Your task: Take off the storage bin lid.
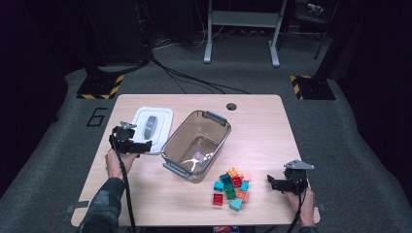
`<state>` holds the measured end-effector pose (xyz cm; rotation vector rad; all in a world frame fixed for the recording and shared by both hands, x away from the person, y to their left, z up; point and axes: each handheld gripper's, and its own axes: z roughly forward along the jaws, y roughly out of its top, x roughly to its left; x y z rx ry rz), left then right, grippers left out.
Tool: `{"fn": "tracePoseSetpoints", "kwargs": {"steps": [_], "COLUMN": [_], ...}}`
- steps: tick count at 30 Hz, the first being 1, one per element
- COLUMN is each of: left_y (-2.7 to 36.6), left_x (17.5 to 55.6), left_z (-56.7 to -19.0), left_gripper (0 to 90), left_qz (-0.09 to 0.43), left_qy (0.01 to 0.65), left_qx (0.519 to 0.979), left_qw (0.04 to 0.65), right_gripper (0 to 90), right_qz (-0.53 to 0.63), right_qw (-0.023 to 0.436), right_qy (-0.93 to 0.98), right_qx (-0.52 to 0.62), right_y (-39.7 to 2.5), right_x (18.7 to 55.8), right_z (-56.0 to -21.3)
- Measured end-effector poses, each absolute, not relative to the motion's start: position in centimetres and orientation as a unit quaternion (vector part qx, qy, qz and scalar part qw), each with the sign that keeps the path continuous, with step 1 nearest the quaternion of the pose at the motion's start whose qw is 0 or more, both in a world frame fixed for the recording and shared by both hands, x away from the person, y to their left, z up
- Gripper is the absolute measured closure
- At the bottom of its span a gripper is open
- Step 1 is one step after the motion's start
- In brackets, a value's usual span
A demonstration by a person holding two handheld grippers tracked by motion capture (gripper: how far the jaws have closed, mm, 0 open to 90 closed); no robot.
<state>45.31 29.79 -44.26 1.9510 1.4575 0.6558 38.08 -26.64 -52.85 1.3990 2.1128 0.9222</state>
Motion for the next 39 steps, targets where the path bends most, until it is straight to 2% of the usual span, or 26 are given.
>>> {"fn": "tracePoseSetpoints", "kwargs": {"steps": [10,24,39], "left_y": [29.9,30.8,35.9], "left_x": [43.3,41.4,40.3], "left_z": [-43.4,-44.0,-46.7], "left_gripper": [0.2,0.2,0.2], "left_qz": [0.254,0.264,0.266], "left_qy": [0.531,0.518,0.562], "left_qx": [0.741,0.743,0.716], "left_qw": [0.323,0.33,0.319], "right_gripper": [8.6,8.6,8.6], "right_qz": [0.333,0.334,0.334], "right_qw": [0.222,0.218,0.217], "right_qy": [0.766,0.766,0.767], "right_qx": [0.504,0.504,0.503], "right_y": [-26.6,-26.6,-26.6], "right_x": [38.1,38.0,38.1], "right_z": [-52.8,-52.8,-52.8]}}
